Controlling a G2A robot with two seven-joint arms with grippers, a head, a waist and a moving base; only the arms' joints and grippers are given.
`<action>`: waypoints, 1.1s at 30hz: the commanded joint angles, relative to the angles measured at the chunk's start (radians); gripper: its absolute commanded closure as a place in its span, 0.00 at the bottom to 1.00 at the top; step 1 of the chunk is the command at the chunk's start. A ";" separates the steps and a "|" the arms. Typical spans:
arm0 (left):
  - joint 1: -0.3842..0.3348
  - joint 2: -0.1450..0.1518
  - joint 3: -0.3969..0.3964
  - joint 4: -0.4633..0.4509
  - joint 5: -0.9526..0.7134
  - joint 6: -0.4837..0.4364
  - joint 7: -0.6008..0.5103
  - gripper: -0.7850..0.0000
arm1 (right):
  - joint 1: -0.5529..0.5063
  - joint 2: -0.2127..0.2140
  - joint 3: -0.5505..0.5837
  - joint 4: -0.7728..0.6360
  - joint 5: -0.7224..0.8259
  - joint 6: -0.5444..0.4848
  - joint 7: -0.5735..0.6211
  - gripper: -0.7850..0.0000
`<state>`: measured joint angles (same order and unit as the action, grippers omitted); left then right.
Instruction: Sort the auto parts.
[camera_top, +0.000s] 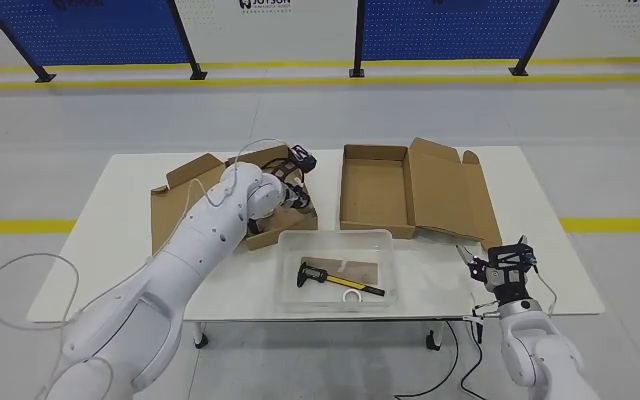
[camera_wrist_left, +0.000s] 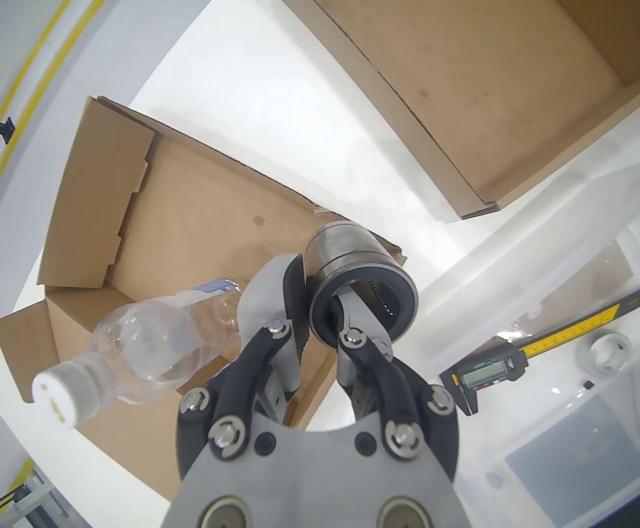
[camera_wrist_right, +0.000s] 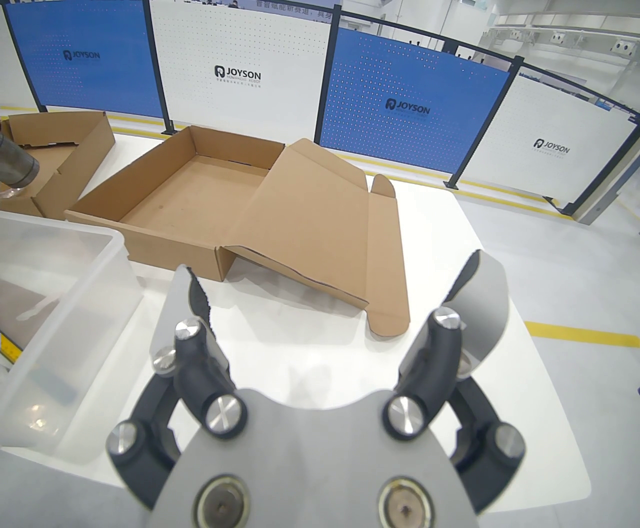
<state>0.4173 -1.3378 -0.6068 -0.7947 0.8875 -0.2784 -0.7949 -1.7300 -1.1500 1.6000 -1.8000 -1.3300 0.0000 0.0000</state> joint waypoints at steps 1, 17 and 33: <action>-0.002 -0.003 0.001 0.012 0.008 -0.002 -0.003 1.00 | 0.000 0.000 0.000 0.000 0.000 0.000 0.000 0.00; -0.032 -0.068 0.051 0.122 0.054 -0.051 -0.003 1.00 | 0.000 0.000 0.000 0.000 0.000 0.000 0.000 0.00; -0.056 -0.125 0.089 0.187 0.065 -0.196 -0.046 1.00 | 0.000 0.000 0.000 0.000 0.000 0.000 0.000 0.00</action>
<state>0.3612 -1.4588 -0.5205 -0.6101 0.9508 -0.4656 -0.8382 -1.7300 -1.1500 1.6000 -1.8000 -1.3300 0.0000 0.0000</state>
